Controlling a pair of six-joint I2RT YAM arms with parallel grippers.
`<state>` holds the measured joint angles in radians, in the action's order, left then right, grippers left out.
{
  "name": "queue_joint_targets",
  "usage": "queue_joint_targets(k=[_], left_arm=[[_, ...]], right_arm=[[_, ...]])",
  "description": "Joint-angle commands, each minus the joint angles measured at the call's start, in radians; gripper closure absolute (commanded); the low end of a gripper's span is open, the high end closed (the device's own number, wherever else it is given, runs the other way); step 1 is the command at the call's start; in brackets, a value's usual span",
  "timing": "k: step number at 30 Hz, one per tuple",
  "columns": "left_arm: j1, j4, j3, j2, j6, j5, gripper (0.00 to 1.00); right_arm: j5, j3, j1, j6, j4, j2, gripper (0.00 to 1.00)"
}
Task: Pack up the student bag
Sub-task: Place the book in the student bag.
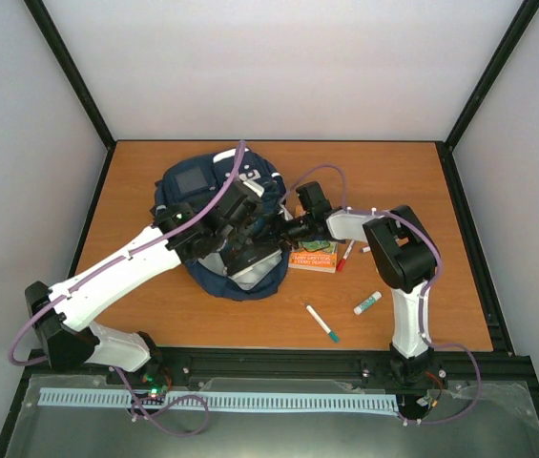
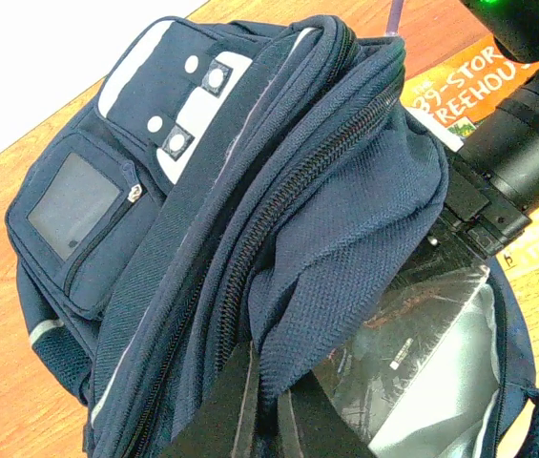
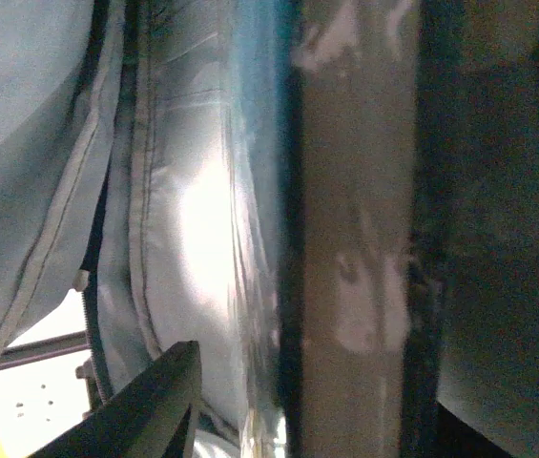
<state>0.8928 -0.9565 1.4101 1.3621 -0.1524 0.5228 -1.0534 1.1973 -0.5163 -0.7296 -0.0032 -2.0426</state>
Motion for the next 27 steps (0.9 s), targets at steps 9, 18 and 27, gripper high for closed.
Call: queue_joint_targets(k=[9,18,27], left_arm=[[-0.003,0.083,0.010,-0.054,-0.007,0.010,0.99],[-0.003,0.093,-0.013,-0.089,-0.033,-0.015,0.99],[-0.003,0.137,-0.099,-0.131,-0.059,0.018,0.99]], right_arm=[[0.102,-0.050,0.006,0.178,-0.165,0.150,0.35],[0.263,-0.042,0.006,0.369,-0.361,0.279,0.30],[0.266,-0.107,-0.003,0.528,-0.374,0.491,0.29]])
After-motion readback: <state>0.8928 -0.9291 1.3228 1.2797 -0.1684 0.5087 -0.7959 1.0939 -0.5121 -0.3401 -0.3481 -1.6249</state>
